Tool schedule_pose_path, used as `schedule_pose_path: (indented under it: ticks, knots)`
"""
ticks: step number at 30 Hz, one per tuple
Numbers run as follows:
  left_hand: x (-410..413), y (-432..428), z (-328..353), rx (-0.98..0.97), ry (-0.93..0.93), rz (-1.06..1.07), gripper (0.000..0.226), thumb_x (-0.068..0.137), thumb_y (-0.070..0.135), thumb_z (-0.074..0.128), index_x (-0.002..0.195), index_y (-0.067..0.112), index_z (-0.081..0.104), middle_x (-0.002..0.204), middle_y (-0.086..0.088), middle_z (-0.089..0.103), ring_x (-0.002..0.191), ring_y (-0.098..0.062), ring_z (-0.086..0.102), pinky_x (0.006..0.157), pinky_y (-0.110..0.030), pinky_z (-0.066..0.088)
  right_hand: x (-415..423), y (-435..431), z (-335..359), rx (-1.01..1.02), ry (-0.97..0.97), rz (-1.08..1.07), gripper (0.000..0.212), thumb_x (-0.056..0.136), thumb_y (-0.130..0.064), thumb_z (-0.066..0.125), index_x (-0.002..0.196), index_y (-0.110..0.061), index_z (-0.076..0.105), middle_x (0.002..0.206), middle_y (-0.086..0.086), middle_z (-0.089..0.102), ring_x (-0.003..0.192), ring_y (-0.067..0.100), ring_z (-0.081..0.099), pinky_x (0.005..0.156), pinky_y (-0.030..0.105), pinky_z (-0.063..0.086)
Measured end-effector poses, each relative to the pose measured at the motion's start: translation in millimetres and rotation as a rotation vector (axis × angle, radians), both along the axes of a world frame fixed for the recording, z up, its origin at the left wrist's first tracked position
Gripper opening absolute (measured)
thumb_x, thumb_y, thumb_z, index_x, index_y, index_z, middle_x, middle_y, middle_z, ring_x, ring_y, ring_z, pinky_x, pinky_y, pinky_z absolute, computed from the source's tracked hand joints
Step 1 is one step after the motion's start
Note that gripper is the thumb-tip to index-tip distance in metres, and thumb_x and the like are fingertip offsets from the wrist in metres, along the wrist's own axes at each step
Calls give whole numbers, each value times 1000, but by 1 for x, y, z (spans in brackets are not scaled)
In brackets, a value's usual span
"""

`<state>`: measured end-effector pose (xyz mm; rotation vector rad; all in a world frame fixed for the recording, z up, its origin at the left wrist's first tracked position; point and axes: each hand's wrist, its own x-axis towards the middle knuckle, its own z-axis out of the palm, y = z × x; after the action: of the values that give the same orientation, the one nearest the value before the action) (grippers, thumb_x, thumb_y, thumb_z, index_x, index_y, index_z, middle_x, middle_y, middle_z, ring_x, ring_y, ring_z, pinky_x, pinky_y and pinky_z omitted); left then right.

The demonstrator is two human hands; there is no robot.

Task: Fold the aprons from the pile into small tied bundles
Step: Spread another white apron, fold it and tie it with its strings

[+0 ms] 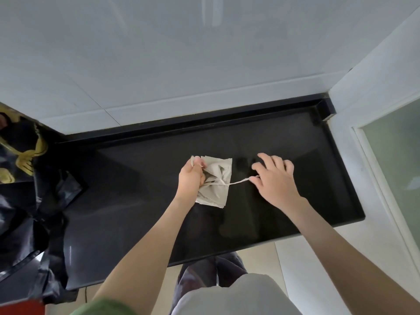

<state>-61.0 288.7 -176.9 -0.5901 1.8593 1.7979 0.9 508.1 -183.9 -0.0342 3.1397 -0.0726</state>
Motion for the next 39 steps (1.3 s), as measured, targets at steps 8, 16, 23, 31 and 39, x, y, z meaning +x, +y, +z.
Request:
schedule_pose_path:
  ticks: [8,16,23,31,39]
  knots:
    - [10,-8,2,-161,236,-387,51,82,0,69,109,13,27,96,4,40,85,-8,47,70,-13,48,-30,-66,19,-501,-172,185,53,95,-5,52,144,-19,39,148,1,40,137,19,34,111,28,21]
    - [-2,-31,-11,-575,383,-593,33,88,12,63,115,7,45,107,-1,42,100,-20,46,76,-21,40,-59,-71,31,-208,-359,434,44,100,-24,44,143,-33,40,100,-7,43,94,10,37,80,25,23]
    - [14,-41,-20,-942,456,-657,25,97,17,43,121,15,51,120,-5,46,108,-24,40,86,-26,25,-48,-78,16,-559,-492,149,16,101,-26,41,111,-24,53,83,-10,55,75,11,56,68,34,48]
    - [21,-52,-25,-911,537,-755,29,97,8,42,125,10,47,124,-6,44,107,-24,40,93,-27,31,-58,-97,-3,-648,-409,-307,26,91,-31,60,101,-18,39,77,-3,48,67,13,51,60,26,41]
    - [17,-61,-20,-843,518,-815,21,96,0,39,110,11,49,111,-2,51,90,-15,35,79,-22,32,-71,-98,-10,-502,-396,-429,20,101,-29,40,90,-17,51,77,-5,54,81,21,55,85,36,28]
